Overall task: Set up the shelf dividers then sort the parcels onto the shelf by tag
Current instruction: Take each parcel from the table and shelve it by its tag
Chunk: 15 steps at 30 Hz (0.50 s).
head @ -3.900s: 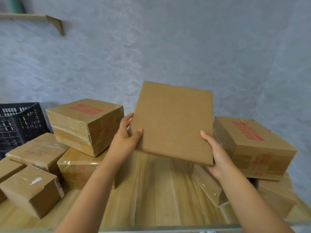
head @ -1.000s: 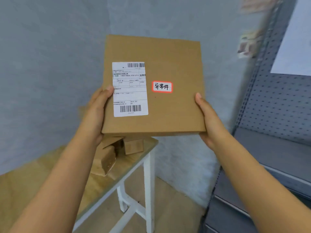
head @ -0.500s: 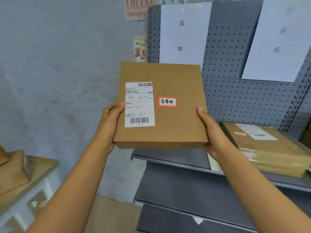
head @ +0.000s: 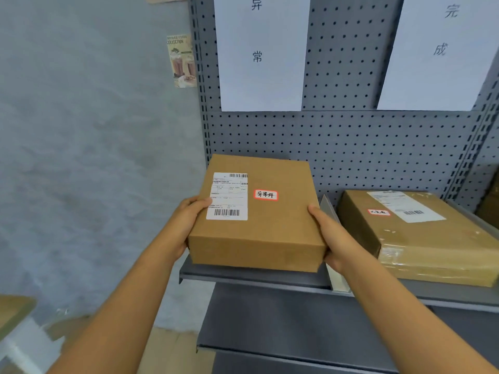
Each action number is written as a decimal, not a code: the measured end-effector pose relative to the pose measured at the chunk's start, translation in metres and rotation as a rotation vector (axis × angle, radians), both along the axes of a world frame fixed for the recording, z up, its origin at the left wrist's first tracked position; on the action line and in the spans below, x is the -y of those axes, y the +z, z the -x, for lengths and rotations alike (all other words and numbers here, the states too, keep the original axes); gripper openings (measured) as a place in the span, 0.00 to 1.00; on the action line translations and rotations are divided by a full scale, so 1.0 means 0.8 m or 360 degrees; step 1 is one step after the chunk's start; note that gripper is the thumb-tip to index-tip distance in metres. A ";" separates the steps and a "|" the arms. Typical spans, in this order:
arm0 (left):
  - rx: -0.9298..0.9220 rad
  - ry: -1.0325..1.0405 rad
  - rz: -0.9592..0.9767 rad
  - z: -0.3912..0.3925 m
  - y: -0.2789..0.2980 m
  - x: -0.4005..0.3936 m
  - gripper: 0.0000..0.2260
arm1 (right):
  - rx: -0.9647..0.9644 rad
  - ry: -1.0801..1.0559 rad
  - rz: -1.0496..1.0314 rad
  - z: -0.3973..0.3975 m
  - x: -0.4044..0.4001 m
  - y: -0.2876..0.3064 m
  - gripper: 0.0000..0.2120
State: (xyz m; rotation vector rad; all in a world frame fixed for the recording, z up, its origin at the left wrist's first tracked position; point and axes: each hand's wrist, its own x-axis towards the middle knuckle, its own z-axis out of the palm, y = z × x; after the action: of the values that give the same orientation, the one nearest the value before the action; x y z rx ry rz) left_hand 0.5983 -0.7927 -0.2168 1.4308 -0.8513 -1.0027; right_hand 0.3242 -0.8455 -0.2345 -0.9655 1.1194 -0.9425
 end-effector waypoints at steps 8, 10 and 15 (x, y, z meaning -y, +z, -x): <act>0.0031 -0.0198 -0.0225 -0.024 -0.037 0.075 0.20 | -0.0241 -0.0124 -0.0154 -0.025 0.048 -0.035 0.18; 0.0025 -0.0220 -0.0261 -0.027 -0.045 0.088 0.19 | -0.0269 -0.0132 -0.0172 -0.028 0.058 -0.041 0.17; -0.0048 -0.0252 -0.0313 -0.030 -0.063 0.107 0.15 | -0.0335 -0.0120 -0.0191 -0.034 0.076 -0.046 0.16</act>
State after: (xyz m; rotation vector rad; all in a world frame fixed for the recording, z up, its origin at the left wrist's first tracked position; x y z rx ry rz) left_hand 0.6225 -0.8785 -0.2674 1.5266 -0.8738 -1.2532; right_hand 0.3513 -0.9064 -0.2713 -0.9451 1.3823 -0.8369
